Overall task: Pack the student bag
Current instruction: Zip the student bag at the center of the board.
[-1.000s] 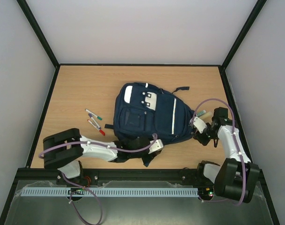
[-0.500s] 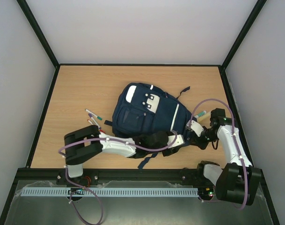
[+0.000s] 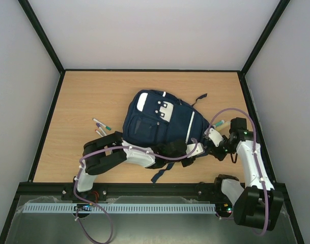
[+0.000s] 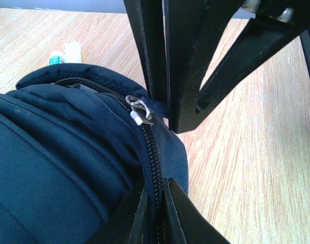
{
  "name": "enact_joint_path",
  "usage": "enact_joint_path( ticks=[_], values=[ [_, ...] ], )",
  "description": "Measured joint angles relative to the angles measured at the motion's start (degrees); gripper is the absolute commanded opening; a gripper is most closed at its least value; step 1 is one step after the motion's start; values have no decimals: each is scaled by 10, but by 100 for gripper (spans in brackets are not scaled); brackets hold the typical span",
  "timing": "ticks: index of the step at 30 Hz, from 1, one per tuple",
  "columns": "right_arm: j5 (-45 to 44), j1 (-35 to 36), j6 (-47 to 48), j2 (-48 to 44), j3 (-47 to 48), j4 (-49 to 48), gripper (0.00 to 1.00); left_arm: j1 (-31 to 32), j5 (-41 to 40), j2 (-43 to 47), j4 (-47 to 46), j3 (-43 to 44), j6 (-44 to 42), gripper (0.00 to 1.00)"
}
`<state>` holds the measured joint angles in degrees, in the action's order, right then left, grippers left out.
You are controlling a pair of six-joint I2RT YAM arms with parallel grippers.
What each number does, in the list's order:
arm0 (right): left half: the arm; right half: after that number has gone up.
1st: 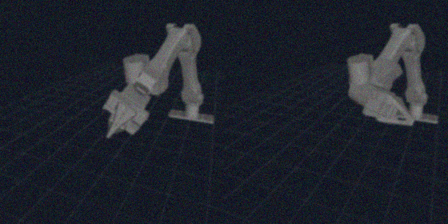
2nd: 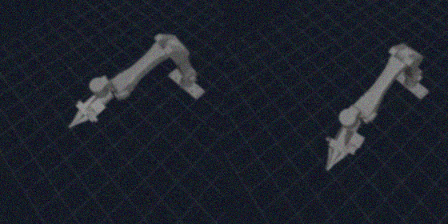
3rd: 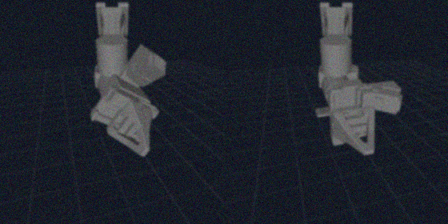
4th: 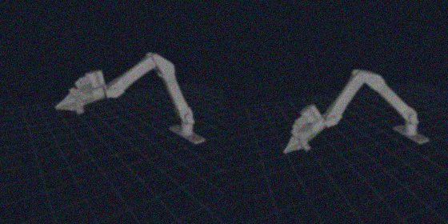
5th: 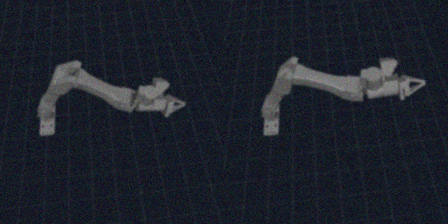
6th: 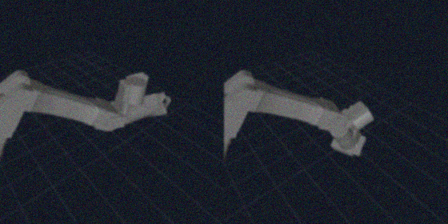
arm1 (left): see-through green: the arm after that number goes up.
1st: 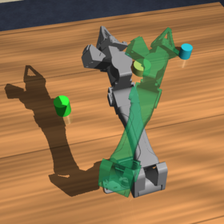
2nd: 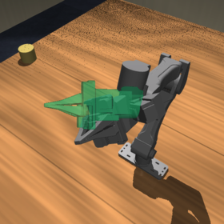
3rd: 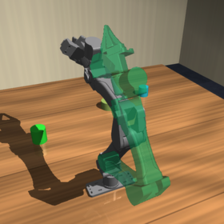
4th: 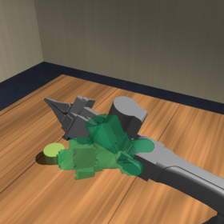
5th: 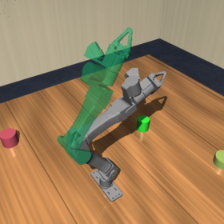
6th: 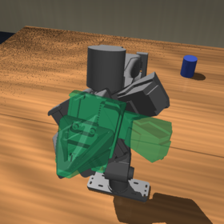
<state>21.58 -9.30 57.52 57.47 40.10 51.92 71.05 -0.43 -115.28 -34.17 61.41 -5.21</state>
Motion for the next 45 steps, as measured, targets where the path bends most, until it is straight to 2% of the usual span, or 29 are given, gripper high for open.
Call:
enact_joint_path(
  ticks=[3,5,10,16,21,29,31,38,45],
  values=[
    [5,0,-21,-14,-16,-31,37,-5,5,0,-16,-9,14,7],
    [17,0,-26,-7,-25,-40,41,-7,10,0,-30,-21,25,6],
    [81,-14,-17,57,-24,-35,45,-21,36,11,-60,-53,62,6],
    [149,-35,18,129,-4,-22,44,-40,64,24,-67,-63,92,6],
    [178,-37,25,140,-4,-24,39,-46,77,27,-66,-63,101,6],
    [213,-38,6,139,-4,-37,8,-48,84,27,-66,-63,106,6],
    [213,-38,2,139,-4,-38,4,-48,84,27,-66,-63,106,6],
    [184,-37,-30,113,-4,-48,1,-48,83,27,-66,-63,106,6],
    [100,-35,-53,75,-4,-73,1,-48,84,36,-52,-64,98,5]
  ],
)
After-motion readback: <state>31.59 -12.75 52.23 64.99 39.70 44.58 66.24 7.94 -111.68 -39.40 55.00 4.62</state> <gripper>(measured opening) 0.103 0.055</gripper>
